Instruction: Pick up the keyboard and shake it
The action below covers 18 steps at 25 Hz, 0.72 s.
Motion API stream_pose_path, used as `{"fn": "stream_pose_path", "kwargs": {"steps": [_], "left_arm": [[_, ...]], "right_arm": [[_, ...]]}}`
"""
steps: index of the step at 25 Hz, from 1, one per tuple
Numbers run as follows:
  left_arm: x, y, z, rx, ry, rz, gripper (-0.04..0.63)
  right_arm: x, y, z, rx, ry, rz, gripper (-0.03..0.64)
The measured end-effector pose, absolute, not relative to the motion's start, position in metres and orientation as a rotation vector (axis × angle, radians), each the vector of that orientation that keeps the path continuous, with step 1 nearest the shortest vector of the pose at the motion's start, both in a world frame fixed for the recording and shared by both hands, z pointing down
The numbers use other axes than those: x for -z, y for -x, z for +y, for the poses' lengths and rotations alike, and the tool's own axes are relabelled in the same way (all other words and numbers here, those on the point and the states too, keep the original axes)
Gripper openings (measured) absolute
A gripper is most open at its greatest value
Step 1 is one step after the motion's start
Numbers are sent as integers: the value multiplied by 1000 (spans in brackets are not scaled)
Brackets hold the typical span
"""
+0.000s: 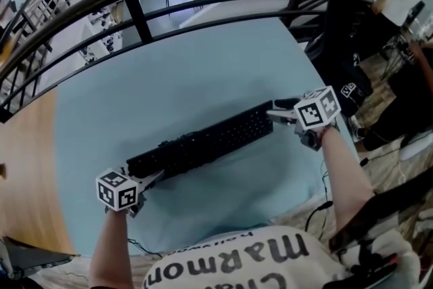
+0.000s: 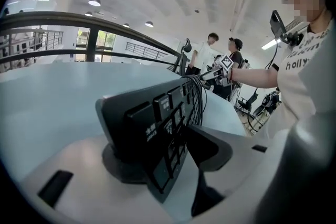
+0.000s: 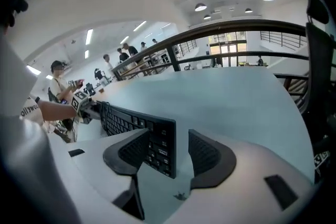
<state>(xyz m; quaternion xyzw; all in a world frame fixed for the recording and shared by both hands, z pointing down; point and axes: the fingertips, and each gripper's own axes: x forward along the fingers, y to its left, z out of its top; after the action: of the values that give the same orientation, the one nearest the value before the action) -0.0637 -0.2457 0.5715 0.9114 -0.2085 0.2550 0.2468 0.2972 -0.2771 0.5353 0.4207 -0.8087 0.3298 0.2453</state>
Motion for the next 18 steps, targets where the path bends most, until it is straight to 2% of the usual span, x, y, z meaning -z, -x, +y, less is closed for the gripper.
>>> {"fn": "stream_pose_path", "kwargs": {"steps": [7,9,11,18], "left_arm": [[-573,63,-251,-719,-2471,-553,230],[-574,64,-251,-720,-2469,-553,232],[-575,64,-252,-719,-2466,-554,235],[-578,64,-255,-731,-2458,-560,248]], "right_arm": [[-547,-294,-277,-811,-1132,-2118,245],[-546,-293,-278,-831,-1141,-2117,225],[-548,-290,-278,-869,-1148,-2114,167],[-551,-289,-281,-903,-1181,-2096,160]]}}
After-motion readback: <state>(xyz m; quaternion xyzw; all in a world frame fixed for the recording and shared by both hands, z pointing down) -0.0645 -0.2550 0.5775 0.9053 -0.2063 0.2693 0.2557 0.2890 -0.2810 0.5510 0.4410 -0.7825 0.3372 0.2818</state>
